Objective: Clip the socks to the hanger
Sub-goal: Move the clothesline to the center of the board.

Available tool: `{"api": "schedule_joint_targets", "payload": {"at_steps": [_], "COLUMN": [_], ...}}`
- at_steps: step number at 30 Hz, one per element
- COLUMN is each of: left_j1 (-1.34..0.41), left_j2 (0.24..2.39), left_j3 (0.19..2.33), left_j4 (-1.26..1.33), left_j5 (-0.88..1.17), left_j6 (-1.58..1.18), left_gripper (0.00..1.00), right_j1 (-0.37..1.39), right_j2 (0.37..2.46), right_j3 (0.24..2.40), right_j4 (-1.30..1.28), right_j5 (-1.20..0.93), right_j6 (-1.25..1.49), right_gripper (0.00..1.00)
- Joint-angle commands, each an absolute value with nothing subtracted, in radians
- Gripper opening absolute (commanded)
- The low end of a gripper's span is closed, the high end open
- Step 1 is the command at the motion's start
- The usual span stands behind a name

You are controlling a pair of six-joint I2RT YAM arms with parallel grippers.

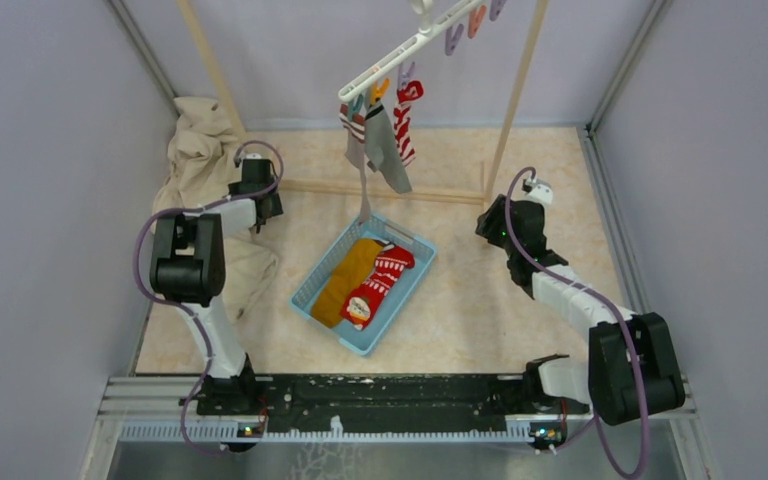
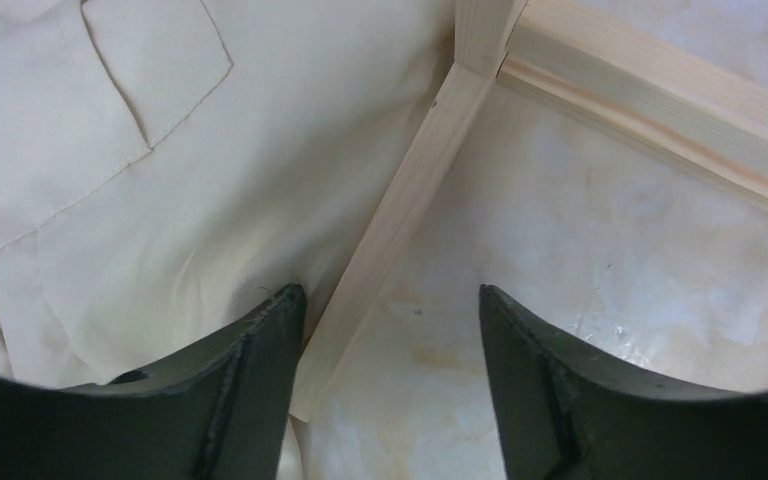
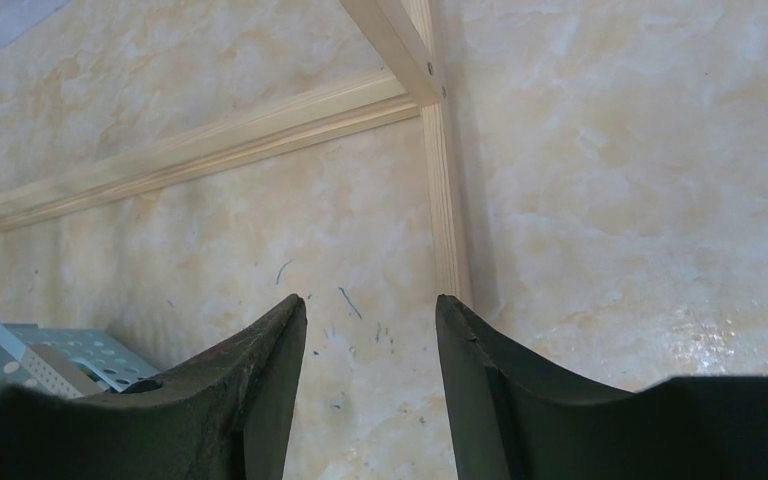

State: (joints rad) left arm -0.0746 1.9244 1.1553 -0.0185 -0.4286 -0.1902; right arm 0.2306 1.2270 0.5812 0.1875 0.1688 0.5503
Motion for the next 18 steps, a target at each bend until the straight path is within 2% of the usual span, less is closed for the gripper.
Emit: {"api": "schedule_joint_targets", "payload": {"at_steps": [1,7,18], "left_j1": [-0.072,-0.09,-0.221], "left_j2": [1.961,1.928,1.868], "left_j3": [1.185,1.152,1.137], "left_j4": [-0.08,-0.087,-0.103], "left_j5": [-0.395,-0.319,-0.099], "left_j6": [-0.213,-0.243,-0.303], "left_gripper": [0.66,0.54,0.57], "right_j1": [0.222,0.223,0.223], "right_j2": [1.227,1.236,1.244], "right_j3": [0.58,0.578,0.6], "right_j4": [0.235,0.246,0.206], "right_j5": [0.188,0.161,0.196], "right_j6": [0.54,0.549,0.543], "right_gripper": [0.51,0.51,0.5]}}
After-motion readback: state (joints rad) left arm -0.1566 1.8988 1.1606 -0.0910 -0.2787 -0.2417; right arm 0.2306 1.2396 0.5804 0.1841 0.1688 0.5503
